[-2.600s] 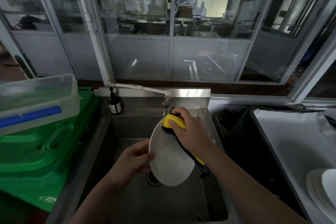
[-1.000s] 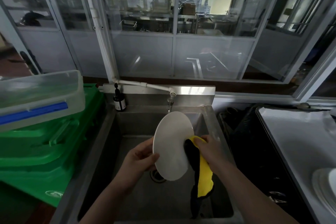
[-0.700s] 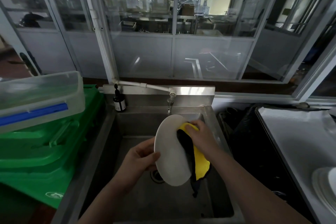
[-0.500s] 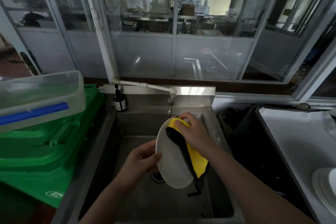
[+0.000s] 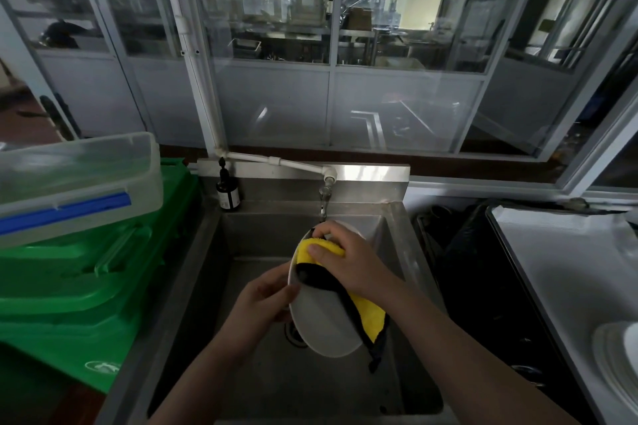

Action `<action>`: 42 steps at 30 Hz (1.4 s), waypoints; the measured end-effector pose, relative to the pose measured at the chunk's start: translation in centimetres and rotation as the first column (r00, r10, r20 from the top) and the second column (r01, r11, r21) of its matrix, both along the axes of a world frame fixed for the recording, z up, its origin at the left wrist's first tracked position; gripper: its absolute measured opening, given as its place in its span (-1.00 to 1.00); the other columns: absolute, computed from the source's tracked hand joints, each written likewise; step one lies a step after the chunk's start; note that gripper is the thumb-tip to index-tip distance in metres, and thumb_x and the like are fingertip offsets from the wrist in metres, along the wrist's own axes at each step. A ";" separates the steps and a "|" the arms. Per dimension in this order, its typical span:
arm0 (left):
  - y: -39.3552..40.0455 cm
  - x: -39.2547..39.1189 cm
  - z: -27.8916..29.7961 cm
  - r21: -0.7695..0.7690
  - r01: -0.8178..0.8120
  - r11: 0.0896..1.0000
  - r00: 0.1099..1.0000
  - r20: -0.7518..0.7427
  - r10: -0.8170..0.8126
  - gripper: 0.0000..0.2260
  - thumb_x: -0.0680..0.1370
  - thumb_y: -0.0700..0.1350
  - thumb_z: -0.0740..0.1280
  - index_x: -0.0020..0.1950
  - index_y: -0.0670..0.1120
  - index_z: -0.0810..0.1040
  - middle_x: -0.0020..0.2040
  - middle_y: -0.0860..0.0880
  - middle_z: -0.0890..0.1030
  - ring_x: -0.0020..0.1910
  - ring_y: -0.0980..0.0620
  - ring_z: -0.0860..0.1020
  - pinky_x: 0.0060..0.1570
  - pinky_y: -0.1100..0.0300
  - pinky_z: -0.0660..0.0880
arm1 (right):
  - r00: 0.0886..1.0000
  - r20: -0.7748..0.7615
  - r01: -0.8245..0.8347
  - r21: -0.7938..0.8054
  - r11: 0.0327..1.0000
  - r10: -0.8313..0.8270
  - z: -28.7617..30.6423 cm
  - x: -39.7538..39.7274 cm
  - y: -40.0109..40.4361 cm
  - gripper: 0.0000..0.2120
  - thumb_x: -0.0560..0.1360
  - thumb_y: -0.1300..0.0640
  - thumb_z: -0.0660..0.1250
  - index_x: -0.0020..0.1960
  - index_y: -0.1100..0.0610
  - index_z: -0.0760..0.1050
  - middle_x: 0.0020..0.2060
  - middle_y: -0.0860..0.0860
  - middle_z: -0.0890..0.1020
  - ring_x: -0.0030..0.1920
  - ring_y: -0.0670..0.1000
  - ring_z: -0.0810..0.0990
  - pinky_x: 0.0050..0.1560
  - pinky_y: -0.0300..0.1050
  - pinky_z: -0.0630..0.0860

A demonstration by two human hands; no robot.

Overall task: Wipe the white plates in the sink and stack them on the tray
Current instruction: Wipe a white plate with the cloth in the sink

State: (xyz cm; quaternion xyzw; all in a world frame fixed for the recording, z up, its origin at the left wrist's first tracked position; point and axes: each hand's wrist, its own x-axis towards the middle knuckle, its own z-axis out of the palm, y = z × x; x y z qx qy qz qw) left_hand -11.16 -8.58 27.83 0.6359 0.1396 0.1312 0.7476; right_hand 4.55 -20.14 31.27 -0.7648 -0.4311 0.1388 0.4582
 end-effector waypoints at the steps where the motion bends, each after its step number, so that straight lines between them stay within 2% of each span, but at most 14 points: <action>1: 0.0 -0.1 -0.1 -0.004 -0.015 1.000 1.000 0.009 0.015 -0.69 0.54 -0.02 0.44 0.29 0.07 0.61 0.17 -0.07 0.68 0.14 -0.10 0.65 -0.02 0.06 0.64 | 0.999 -0.030 0.030 -0.003 1.000 -0.030 -0.1 0.2 0.1 -0.89 0.56 -0.03 0.33 0.08 -0.08 0.51 -0.03 -0.20 0.56 0.03 -0.20 0.52 0.07 -0.20 0.51; 4: 0.2 -0.3 -0.4 -0.018 -0.053 0.998 0.998 0.034 0.054 -0.62 0.43 0.07 0.42 0.25 0.11 0.64 0.19 -0.09 0.67 0.16 -0.10 0.65 0.06 0.02 0.63 | 0.986 -0.123 0.108 -0.029 0.994 -0.111 -0.6 0.9 0.0 -0.82 0.57 -0.07 0.31 0.14 -0.06 0.52 0.05 -0.16 0.57 0.10 -0.15 0.52 0.15 -0.09 0.51; 7: 0.2 -0.2 -0.9 -0.031 -0.107 0.994 0.993 0.051 0.108 -0.73 0.53 -0.06 0.39 0.22 0.07 0.67 0.18 -0.10 0.68 0.17 -0.12 0.64 0.08 0.03 0.62 | 0.970 -0.178 0.159 -0.061 0.985 -0.168 -1.3 1.3 -0.2 -0.78 0.58 -0.07 0.30 0.18 -0.04 0.51 0.09 -0.13 0.56 0.12 -0.11 0.51 0.12 -0.13 0.48; 10: -0.3 0.2 -1.1 -0.072 -0.155 0.985 0.988 0.007 0.156 -0.73 0.52 -0.09 0.37 0.21 0.00 0.66 0.12 -0.07 0.70 0.14 -0.15 0.65 -0.02 0.05 0.64 | 0.951 -0.209 0.217 -0.077 0.973 -0.228 -1.9 1.3 -0.4 -0.78 0.58 -0.05 0.30 0.18 -0.02 0.51 0.10 -0.11 0.56 0.12 -0.11 0.50 0.05 -0.20 0.43; 12: -0.7 0.4 -1.1 -0.078 -0.179 0.981 0.984 -0.015 0.178 -0.71 0.50 -0.07 0.44 0.22 0.00 0.64 0.09 -0.06 0.71 0.10 -0.14 0.66 -0.07 0.02 0.64 | 0.937 -0.227 0.250 -0.090 0.964 -0.265 -2.2 1.5 -0.7 -0.80 0.58 -0.04 0.30 0.17 -0.01 0.50 0.08 -0.11 0.55 0.11 -0.10 0.50 0.02 -0.21 0.40; 15: -1.0 0.4 -1.4 -0.104 -0.197 0.975 0.980 -0.018 0.196 -0.63 0.40 0.04 0.47 0.20 0.04 0.67 0.10 -0.09 0.71 0.07 -0.12 0.67 -0.06 -0.02 0.63 | 0.920 -0.239 0.284 -0.135 0.949 -0.309 -2.6 2.0 -1.4 -0.76 0.58 -0.03 0.31 0.20 0.02 0.51 0.08 -0.10 0.54 0.12 -0.06 0.50 0.06 -0.17 0.39; 17: -1.1 0.6 -1.6 -0.128 -0.221 0.967 0.975 -0.022 0.220 -0.65 0.44 -0.03 0.50 0.22 0.00 0.65 0.10 -0.10 0.71 0.05 -0.09 0.67 -0.04 -0.02 0.62 | 0.915 -0.239 0.288 -0.173 0.942 -0.324 -2.9 2.5 -1.9 -0.73 0.57 -0.04 0.31 0.22 0.02 0.51 0.09 -0.08 0.55 0.13 -0.04 0.50 0.07 -0.14 0.40; 21: -1.5 0.9 -1.8 -0.150 -0.262 0.953 0.965 -0.012 0.264 -0.73 0.57 -0.24 0.30 0.24 -0.05 0.62 0.07 -0.05 0.72 0.04 -0.04 0.67 0.00 -0.02 0.61 | 0.897 -0.263 0.307 -0.204 0.930 -0.354 -3.6 3.3 -2.9 -0.78 0.55 -0.02 0.33 0.15 0.04 0.54 0.07 -0.04 0.59 0.11 -0.02 0.55 -0.01 -0.14 0.42; 26: -1.3 1.1 -1.6 -0.151 -0.306 0.940 0.951 -0.003 0.309 -0.73 0.60 -0.24 0.28 0.26 -0.07 0.62 0.09 -0.03 0.71 0.04 0.00 0.68 -0.11 0.11 0.65 | 0.889 -0.247 0.314 -0.282 0.906 -0.385 -4.2 3.4 -4.3 -0.78 0.55 0.00 0.33 0.16 0.05 0.53 0.06 -0.03 0.58 0.03 -0.05 0.52 -0.13 -0.18 0.40; 30: -1.3 1.1 -1.5 -0.119 -0.300 0.947 0.954 -0.029 0.299 -0.74 0.61 -0.22 0.29 0.27 -0.06 0.61 0.08 -0.02 0.72 0.04 -0.04 0.69 -0.14 0.11 0.66 | 0.926 -0.200 0.236 -0.356 0.904 -0.321 -5.2 2.7 -5.7 -0.87 0.57 0.09 0.31 0.10 -0.01 0.53 0.02 -0.09 0.55 0.05 -0.07 0.51 -0.01 -0.20 0.38; 34: -1.6 0.9 -1.9 -0.095 -0.311 0.946 0.950 -0.053 0.307 -0.76 0.61 -0.22 0.29 0.22 -0.02 0.63 0.03 -0.02 0.72 -0.02 -0.02 0.70 -0.23 0.17 0.63 | 0.936 -0.197 0.184 -0.437 0.880 -0.293 -5.7 2.2 -6.4 -0.91 0.54 0.09 0.29 0.03 -0.07 0.48 -0.06 -0.12 0.56 -0.03 -0.09 0.54 -0.22 -0.28 0.40; 36: -1.6 1.1 -1.8 -0.093 -0.312 0.946 0.950 -0.062 0.307 -0.77 0.61 -0.21 0.29 0.19 0.00 0.63 0.00 0.01 0.73 -0.06 0.01 0.71 -0.25 0.19 0.62 | 0.933 -0.204 0.174 -0.463 0.869 -0.296 -5.8 2.2 -6.6 -0.92 0.53 0.08 0.29 0.01 -0.07 0.48 -0.08 -0.12 0.56 -0.06 -0.09 0.54 -0.25 -0.28 0.38; 42: -1.5 1.4 -1.5 -0.088 -0.297 0.951 0.955 -0.047 0.294 -0.77 0.61 -0.25 0.29 0.21 -0.09 0.62 0.00 0.01 0.73 -0.08 0.05 0.70 -0.24 0.20 0.62 | 0.928 -0.153 0.258 -0.399 0.880 -0.341 -5.7 1.9 -6.0 -0.91 0.54 0.06 0.28 0.04 -0.02 0.48 -0.04 -0.07 0.56 0.01 -0.02 0.53 -0.25 -0.31 0.35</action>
